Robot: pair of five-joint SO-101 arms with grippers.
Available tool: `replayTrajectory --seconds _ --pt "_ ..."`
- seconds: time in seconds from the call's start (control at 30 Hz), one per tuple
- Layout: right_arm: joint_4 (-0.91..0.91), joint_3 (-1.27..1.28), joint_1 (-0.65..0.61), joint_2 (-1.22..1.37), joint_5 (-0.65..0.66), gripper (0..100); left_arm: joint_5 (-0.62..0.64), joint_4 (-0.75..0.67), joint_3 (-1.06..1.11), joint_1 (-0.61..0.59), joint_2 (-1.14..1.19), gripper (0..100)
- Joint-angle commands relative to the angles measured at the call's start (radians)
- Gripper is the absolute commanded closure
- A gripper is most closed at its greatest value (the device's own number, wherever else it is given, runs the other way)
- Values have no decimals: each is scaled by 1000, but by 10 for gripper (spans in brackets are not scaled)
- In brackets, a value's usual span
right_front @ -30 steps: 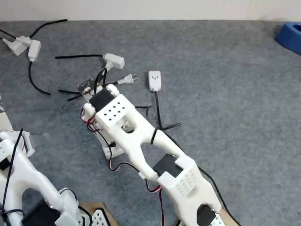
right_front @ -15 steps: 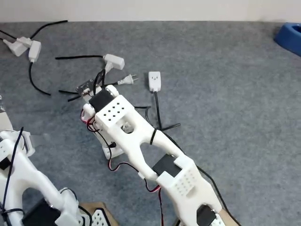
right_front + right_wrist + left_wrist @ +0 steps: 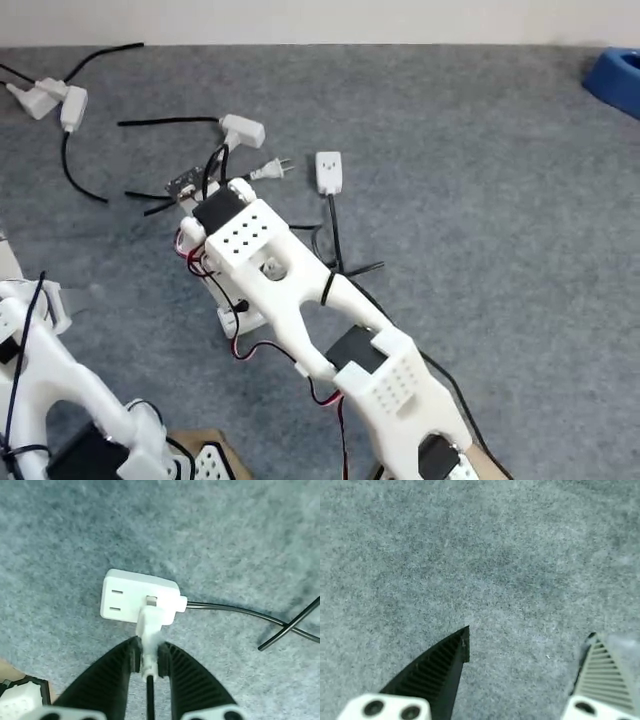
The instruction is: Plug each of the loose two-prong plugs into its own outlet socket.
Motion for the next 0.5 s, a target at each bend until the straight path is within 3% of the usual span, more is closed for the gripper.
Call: replayTrajectory --seconds 0.0,0.47 --pt "-4 19 18 84 -9 992 -3 -9 -21 -1 -13 652" --pt "-39 21 -42 113 -11 992 -3 -9 -22 -4 -13 652"
